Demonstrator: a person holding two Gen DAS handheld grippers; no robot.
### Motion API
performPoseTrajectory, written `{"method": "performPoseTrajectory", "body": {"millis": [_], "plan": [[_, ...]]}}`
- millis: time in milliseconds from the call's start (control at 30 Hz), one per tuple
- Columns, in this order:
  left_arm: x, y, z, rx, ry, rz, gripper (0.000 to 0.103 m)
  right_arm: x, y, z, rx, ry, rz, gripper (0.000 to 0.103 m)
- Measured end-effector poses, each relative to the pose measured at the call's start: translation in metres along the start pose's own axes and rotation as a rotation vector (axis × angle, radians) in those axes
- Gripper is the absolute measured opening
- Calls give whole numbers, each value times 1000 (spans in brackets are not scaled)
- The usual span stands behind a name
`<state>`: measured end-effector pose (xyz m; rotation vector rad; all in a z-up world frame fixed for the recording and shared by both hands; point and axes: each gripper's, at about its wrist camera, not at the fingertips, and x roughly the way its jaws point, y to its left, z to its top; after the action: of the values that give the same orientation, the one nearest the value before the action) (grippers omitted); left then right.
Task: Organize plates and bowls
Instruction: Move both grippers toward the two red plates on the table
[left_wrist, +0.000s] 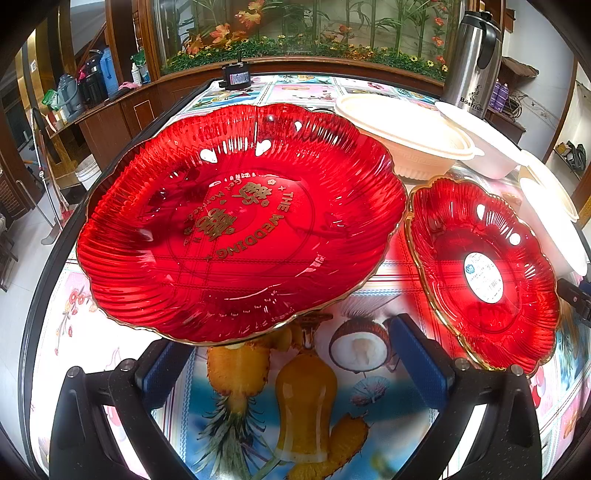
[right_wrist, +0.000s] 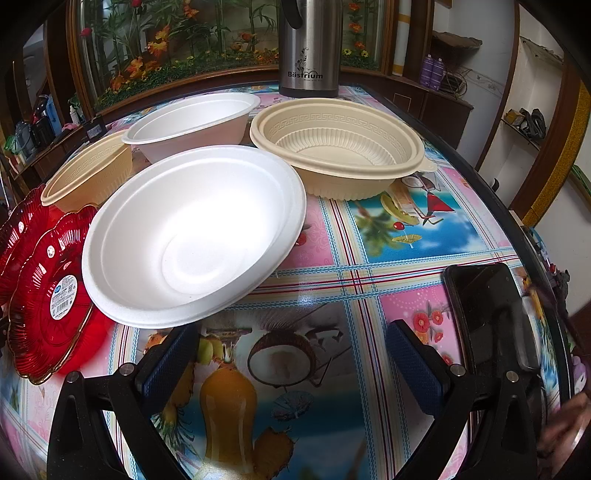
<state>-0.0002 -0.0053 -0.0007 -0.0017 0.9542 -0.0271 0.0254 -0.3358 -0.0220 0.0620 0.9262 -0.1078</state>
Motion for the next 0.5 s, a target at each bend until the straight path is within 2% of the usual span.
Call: {"method": "performPoseTrajectory", "body": {"millis": [500], "plan": [[0,0,0,-3,-2,-1,103,0,0,0,-1,1,-2,102]]}}
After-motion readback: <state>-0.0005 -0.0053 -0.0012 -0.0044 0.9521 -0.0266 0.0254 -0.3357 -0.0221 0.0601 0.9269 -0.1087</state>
